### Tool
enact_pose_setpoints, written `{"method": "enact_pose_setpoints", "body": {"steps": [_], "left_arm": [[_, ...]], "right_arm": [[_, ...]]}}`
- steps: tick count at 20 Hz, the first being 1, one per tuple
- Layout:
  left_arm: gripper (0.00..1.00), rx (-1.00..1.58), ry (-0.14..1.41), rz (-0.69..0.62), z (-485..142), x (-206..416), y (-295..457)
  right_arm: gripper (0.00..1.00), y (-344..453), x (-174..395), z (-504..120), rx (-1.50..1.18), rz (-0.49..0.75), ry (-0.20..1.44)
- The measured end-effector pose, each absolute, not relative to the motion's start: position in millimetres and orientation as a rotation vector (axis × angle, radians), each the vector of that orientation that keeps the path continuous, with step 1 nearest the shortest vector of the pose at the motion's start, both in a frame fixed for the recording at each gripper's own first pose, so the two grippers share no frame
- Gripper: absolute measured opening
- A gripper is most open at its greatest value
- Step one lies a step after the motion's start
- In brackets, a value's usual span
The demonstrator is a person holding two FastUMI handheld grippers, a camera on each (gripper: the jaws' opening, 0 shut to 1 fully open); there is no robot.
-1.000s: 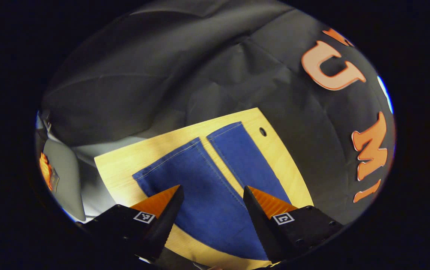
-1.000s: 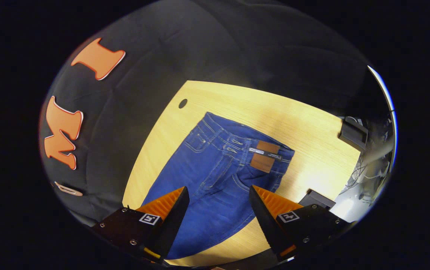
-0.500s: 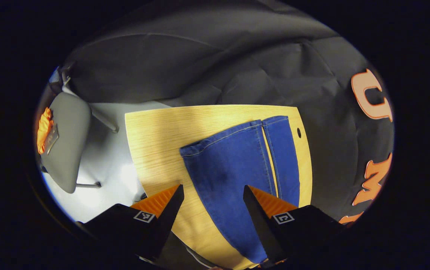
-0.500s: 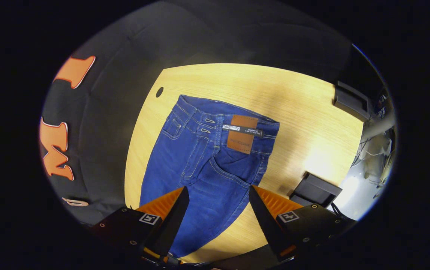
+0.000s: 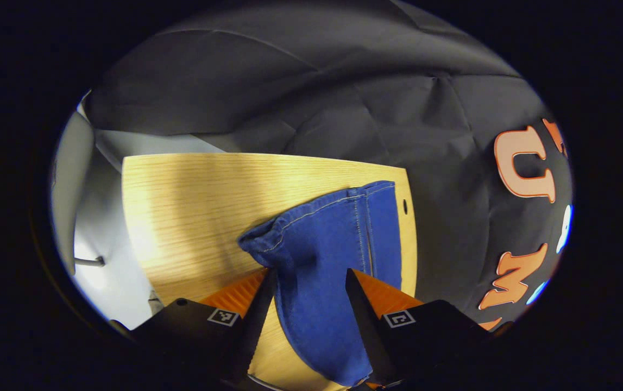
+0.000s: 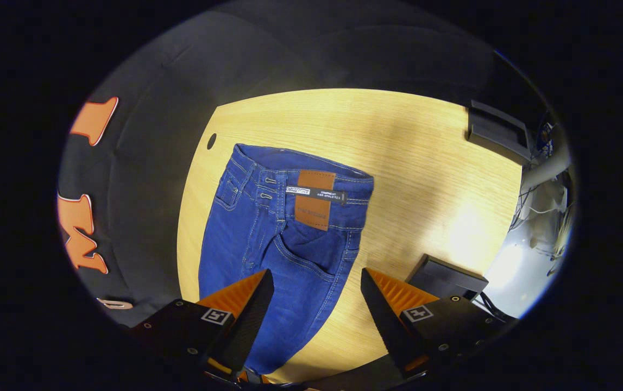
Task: Grasp the waist and the cuffs of the jeans and fold them to make the two legs overlap; first hold the waist and fold one-third of the jeans toward the cuffs, then hold the cuffs and fold the remaining one-third in the same direction to finish folding.
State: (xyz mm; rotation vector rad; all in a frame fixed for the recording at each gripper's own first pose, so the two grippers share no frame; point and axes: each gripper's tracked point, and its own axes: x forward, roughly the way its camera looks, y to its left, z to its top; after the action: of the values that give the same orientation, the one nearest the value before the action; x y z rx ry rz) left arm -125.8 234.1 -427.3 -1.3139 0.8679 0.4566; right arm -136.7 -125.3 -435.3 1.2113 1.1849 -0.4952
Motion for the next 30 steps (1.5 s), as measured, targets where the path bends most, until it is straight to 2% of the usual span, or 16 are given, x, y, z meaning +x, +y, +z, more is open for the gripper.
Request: {"method": "enact_pose_setpoints", "body": {"steps": [2, 5, 6, 7, 8, 10, 11, 12, 13, 14, 17, 18, 22, 27, 28, 30], "left_arm": [[0.81, -1.333, 0.85, 0.442, -432.0, -119.8, 235.3], [0.6, -1.372, 0.82, 0.434, -440.5, -102.2, 233.2], [0.57, -1.37, 0.823, 0.435, -445.0, -98.6, 231.6], [0.46, -1.366, 0.825, 0.423, -446.0, -93.9, 228.2], [0.43, -1.357, 0.847, 0.42, -449.0, -93.6, 225.5], [0.24, -1.344, 0.876, 0.417, -455.8, -90.3, 223.6], [0.14, -1.332, 0.88, 0.408, -454.6, -88.9, 223.1], [0.14, -1.324, 0.902, 0.435, -458.4, -93.6, 222.6], [0.02, -1.303, 0.898, 0.44, -457.1, -90.2, 225.4], [0.04, -1.287, 0.91, 0.439, -455.9, -89.4, 229.8], [0.03, -1.234, 0.924, 0.436, -449.4, -91.6, 225.1], [0.03, -1.227, 0.922, 0.437, -446.1, -91.5, 227.1], [0.03, -1.213, 0.918, 0.462, -436.5, -95.5, 226.6], [0.03, -1.183, 0.906, 0.476, -403.3, -116.5, 228.8], [0.03, -1.172, 0.9, 0.472, -392.4, -116.8, 227.7], [0.03, -1.13, 0.877, 0.444, -364.5, -110.8, 223.1]], "right_arm": [[0.98, -129.9, -140.2, -440.1, 1.214, -0.511, 1.168], [1.0, -133.3, -143.8, -454.0, 1.198, -0.523, 1.169], [1.0, -132.7, -138.9, -453.9, 1.221, -0.511, 1.158], [0.97, -131.7, -128.1, -453.5, 1.25, -0.503, 1.117], [0.97, -131.8, -118.8, -455.5, 1.28, -0.496, 1.088], [0.98, -130.4, -106.8, -458.6, 1.315, -0.488, 1.06], [0.96, -129.9, -103.7, -459.6, 1.316, -0.483, 1.052], [0.94, -129.4, -102.8, -462.3, 1.307, -0.485, 1.052], [0.81, -128.7, -104.5, -465.4, 1.301, -0.491, 1.059], [0.78, -129.4, -106.0, -471.1, 1.29, -0.509, 1.067], [0.28, -132.8, -110.9, -475.7, 1.304, -0.58, 1.072], [0.19, -134.0, -113.2, -475.0, 1.297, -0.588, 1.061], [0.07, -131.6, -110.6, -477.1, 1.297, -0.583, 1.053], [0.07, -139.0, -112.4, -453.0, 1.279, -0.498, 1.04], [0.12, -138.8, -109.7, -447.8, 1.301, -0.486, 1.036], [0.07, -140.7, -103.5, -432.9, 1.304, -0.456, 1.037]]}}
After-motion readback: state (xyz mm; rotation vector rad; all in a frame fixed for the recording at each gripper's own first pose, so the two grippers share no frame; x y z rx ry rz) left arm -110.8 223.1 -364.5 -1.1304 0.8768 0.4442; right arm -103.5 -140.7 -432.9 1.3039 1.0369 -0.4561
